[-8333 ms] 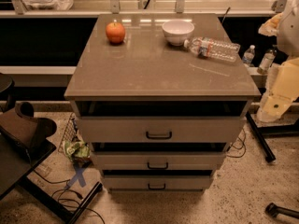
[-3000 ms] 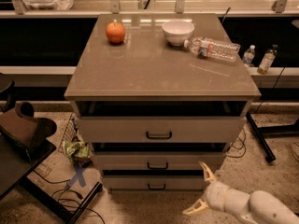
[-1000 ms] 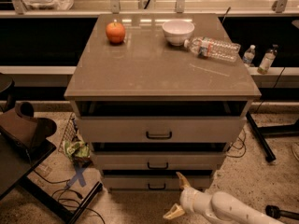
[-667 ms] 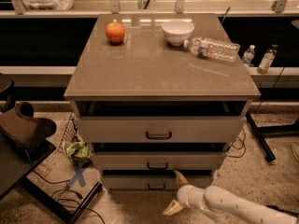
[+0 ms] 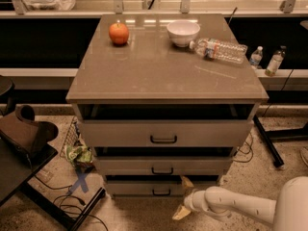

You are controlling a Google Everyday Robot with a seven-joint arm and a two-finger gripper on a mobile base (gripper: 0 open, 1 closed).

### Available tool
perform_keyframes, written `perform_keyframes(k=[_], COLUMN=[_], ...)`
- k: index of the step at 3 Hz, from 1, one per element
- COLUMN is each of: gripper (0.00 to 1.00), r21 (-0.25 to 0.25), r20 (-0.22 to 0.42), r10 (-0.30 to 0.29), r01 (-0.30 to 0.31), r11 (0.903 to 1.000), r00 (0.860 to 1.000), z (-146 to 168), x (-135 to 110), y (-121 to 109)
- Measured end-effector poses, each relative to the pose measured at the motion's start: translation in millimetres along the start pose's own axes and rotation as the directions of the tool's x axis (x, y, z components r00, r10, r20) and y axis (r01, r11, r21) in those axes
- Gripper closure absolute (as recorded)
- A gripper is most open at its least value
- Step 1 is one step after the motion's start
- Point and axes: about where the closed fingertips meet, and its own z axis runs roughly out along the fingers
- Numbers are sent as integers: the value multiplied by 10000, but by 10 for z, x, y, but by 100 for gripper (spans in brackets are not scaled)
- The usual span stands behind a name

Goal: Open bottom drawer

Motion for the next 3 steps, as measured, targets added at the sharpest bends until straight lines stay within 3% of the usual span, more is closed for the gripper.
perform_keyframes(k=[1, 2, 3], gripper=[0, 0, 0], r21=[-1, 150, 150], r20=[1, 185, 184], r10=[0, 428, 427], r01=[0, -431, -430], r11=[10000, 9990, 9990], r00=[10000, 9989, 9989], z=[0, 296, 297], x=[0, 34, 34], y=[0, -114, -114])
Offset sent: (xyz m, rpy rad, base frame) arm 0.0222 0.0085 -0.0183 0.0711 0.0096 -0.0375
